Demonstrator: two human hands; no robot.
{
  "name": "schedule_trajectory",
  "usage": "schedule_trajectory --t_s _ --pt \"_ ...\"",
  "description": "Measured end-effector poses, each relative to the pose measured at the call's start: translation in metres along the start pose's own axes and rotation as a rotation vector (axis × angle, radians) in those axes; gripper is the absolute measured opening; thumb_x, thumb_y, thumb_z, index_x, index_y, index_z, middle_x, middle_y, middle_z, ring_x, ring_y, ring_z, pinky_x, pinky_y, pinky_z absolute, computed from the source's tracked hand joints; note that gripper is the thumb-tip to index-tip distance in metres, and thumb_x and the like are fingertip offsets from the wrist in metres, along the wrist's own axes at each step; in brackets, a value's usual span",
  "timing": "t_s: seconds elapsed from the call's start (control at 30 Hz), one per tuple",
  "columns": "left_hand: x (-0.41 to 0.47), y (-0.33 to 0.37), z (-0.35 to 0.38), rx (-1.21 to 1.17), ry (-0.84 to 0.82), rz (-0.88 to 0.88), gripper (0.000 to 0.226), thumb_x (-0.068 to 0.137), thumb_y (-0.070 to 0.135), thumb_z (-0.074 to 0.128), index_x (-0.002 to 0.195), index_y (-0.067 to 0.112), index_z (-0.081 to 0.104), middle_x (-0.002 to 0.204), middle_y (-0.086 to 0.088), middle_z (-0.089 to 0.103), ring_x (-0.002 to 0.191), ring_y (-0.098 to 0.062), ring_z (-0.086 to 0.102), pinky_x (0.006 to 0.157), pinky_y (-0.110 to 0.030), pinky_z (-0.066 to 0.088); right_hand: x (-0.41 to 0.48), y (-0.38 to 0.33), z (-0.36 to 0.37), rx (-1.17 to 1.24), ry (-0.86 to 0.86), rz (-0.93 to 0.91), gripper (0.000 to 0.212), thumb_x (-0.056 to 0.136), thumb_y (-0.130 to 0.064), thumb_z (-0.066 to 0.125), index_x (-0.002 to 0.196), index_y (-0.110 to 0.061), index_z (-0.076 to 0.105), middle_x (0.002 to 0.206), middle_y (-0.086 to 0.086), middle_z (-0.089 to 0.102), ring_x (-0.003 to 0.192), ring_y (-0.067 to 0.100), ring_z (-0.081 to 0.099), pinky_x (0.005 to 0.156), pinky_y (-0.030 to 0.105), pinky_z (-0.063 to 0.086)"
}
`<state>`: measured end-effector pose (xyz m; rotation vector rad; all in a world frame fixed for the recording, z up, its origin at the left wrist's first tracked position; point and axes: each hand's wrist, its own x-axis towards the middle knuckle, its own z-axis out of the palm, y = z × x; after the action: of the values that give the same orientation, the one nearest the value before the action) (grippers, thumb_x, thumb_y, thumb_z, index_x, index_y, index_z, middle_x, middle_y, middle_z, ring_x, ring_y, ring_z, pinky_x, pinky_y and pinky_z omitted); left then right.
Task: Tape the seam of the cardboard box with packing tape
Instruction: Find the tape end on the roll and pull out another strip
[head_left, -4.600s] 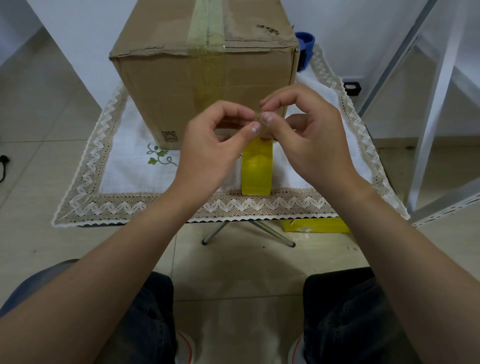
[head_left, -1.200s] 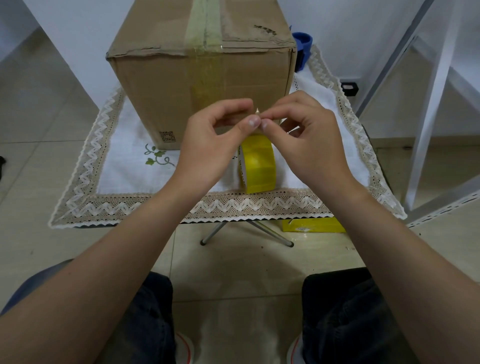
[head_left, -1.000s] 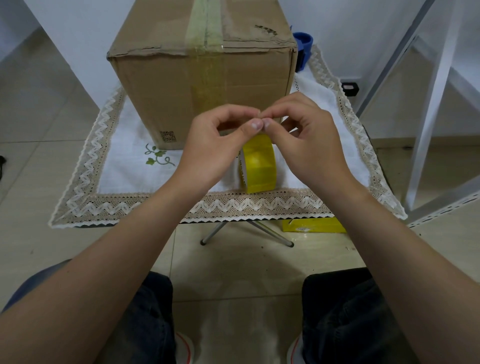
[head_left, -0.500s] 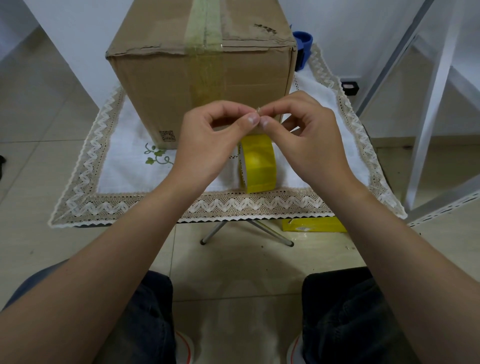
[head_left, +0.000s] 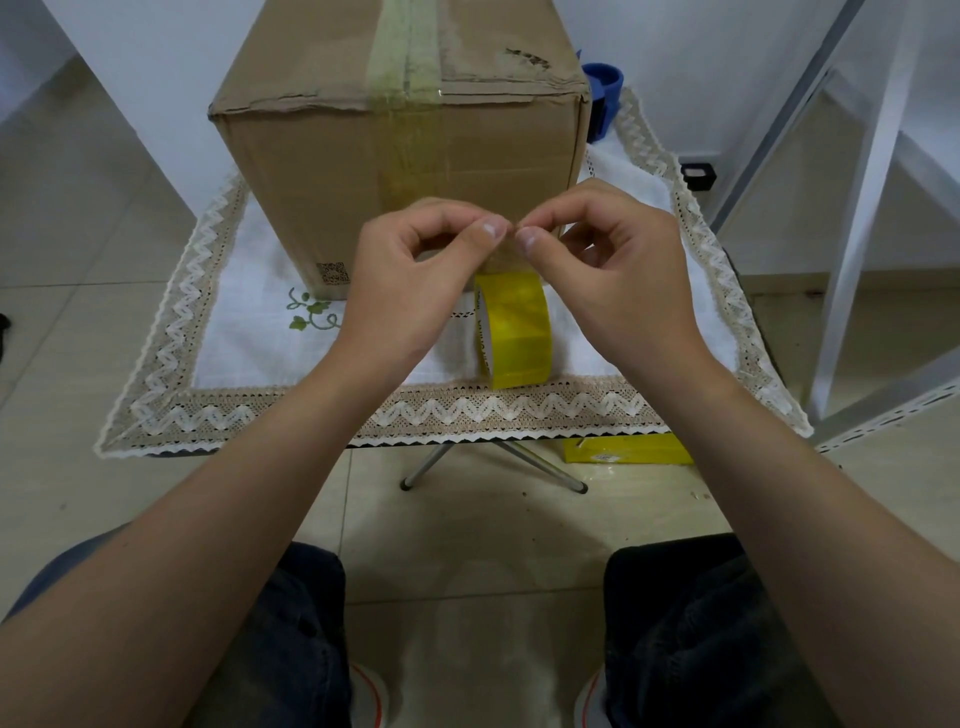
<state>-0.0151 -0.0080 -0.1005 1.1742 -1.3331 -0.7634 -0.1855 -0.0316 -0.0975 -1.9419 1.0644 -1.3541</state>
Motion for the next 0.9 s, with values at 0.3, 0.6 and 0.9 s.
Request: schedule_trajectory --t_s 0.3,0.6,0.9 --pt "-0.0001 -0.0005 -0.0002 0.062 -0.044 -0.045 0.022 0.101 0.016 0.061 0.091 0.027 0.078 0.098 -0.006 0.077 0.093 -0.021 0.072 0.083 -0.036 0.060 -0.0021 -0.0004 0.0036 -0.020 -0.025 0.018 0.009 0.094 -0.010 0.068 0.087 -0.016 0.067 0.085 0.000 0.065 0.067 0.004 0.052 0.064 0.015 0.042" --pt "0.0009 -0.0003 -0.0011 -0.004 -0.063 -0.073 0.017 0.100 0.013 0.065 0.093 0.022 0.078 0.093 0.006 0.076 0.089 -0.002 0.072 0.077 -0.022 0.056 0.0007 0.0032 0.0056 -0.056 -0.030 -0.026 0.012 0.096 -0.011 0.067 0.090 -0.020 0.063 0.094 -0.004 0.058 0.072 0.003 0.052 0.069 0.015 0.041" --pt "0.0013 -0.0032 -0.0004 -0.035 -0.104 -0.154 0.014 0.100 0.019 0.067 0.097 0.023 0.079 0.092 0.003 0.080 0.094 -0.019 0.076 0.089 -0.044 0.063 0.0001 0.0029 0.0048 -0.059 -0.045 -0.039 0.010 0.096 -0.014 0.067 0.091 -0.022 0.064 0.094 -0.003 0.060 0.073 0.010 0.054 0.069 0.020 0.043"
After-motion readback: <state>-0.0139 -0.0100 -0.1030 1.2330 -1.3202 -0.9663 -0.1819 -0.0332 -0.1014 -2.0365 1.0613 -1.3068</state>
